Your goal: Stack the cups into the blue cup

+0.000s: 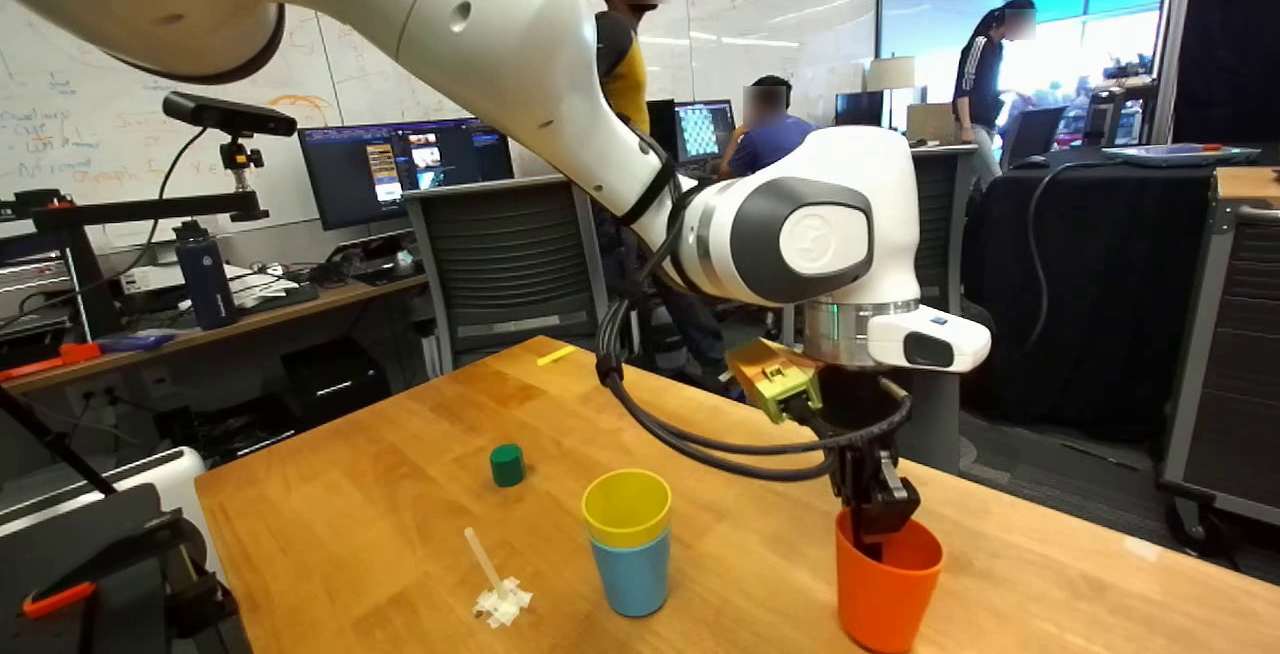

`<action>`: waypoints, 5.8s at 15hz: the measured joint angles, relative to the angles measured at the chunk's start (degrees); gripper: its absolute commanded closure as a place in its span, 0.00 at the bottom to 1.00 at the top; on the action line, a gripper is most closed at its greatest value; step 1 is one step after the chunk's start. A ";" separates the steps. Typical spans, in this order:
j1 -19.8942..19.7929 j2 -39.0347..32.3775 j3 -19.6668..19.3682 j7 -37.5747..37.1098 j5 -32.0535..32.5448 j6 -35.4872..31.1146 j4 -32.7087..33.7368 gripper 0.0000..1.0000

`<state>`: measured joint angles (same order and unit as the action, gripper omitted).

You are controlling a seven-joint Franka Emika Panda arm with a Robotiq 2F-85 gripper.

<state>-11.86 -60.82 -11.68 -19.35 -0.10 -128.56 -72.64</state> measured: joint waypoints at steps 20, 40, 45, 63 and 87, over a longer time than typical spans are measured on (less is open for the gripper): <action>13.27 26.60 0.58 1.96 7.48 -7.31 -26.56 0.99; 22.55 34.62 -4.40 -11.13 51.38 -24.70 -51.23 0.99; 24.94 34.75 -5.89 -20.17 66.29 -26.74 -53.98 0.99; 25.58 40.76 -6.45 -40.22 98.40 -27.79 -63.25 0.99; 24.08 42.28 -6.41 -42.33 103.39 -27.95 -67.35 0.99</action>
<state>12.22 -18.53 -18.09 -61.68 103.29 -156.51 -139.99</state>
